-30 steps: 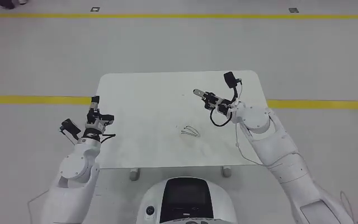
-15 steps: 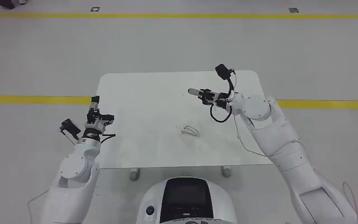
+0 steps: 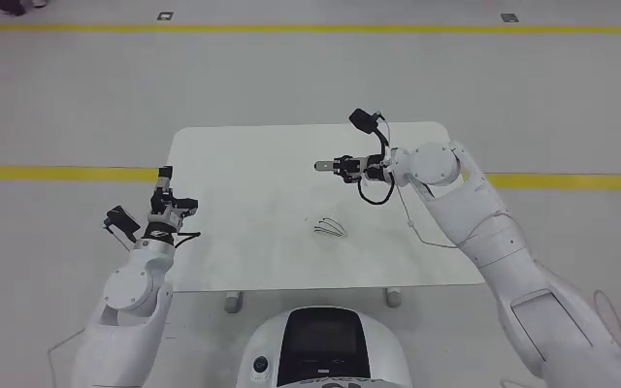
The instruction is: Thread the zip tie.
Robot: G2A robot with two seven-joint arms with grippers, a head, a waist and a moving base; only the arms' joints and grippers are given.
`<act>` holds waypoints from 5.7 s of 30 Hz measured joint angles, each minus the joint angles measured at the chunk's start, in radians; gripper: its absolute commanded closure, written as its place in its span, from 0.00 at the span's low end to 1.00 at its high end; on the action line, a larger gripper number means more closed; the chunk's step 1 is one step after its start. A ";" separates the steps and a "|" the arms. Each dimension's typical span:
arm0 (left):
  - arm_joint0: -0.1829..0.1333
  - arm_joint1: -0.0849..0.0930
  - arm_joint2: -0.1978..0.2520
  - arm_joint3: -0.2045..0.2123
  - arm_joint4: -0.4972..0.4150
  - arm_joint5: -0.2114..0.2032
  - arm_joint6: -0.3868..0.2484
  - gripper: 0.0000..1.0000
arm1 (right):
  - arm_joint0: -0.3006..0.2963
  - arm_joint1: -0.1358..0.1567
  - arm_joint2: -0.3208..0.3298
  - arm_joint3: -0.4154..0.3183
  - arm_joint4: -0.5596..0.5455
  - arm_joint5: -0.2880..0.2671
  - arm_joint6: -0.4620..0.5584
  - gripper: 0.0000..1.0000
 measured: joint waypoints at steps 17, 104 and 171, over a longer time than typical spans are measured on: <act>0.000 0.000 0.000 0.000 0.000 0.000 0.000 0.00 | 0.000 0.000 0.000 0.000 0.000 0.000 0.000 0.00; 0.000 0.000 0.000 0.000 0.000 0.000 0.000 0.00 | 0.237 -0.261 -0.601 0.290 -0.509 -0.287 0.233 0.00; 0.000 0.000 0.000 0.000 0.000 0.000 0.000 0.00 | 0.174 -0.334 -0.577 0.448 -0.735 -0.252 0.135 0.90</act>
